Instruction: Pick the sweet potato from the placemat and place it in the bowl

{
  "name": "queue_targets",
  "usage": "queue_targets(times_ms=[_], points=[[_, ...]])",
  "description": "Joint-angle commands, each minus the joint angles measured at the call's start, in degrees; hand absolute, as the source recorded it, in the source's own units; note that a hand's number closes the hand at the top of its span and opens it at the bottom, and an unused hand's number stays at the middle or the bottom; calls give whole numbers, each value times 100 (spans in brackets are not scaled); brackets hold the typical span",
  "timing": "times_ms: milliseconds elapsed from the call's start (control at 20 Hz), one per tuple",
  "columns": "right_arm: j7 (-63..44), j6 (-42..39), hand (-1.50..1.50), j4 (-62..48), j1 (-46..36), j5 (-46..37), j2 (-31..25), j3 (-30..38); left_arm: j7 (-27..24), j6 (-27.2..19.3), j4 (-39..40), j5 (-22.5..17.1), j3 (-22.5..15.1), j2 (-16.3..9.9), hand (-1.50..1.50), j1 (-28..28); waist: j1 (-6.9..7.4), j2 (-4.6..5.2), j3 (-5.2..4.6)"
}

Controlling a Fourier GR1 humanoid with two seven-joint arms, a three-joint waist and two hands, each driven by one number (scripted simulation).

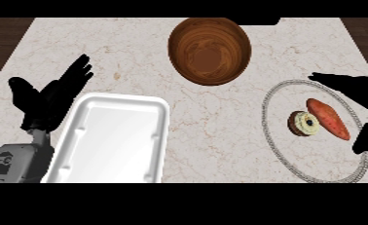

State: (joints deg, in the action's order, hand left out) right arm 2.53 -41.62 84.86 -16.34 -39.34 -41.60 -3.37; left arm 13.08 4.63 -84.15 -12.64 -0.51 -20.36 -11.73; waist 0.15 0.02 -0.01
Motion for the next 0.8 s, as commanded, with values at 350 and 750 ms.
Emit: queue_targets(times_ms=[350, 750], points=[[301, 69, -150, -512, 27, -762, 410, 48, 315, 342, 100, 104, 413, 53, 0, -367, -23, -1, 0], [806, 632, -150, -1764, -393, -1440, 588, -7, 432, 277, 4, 325, 420, 320, 0, -331, -1, 6, 1]])
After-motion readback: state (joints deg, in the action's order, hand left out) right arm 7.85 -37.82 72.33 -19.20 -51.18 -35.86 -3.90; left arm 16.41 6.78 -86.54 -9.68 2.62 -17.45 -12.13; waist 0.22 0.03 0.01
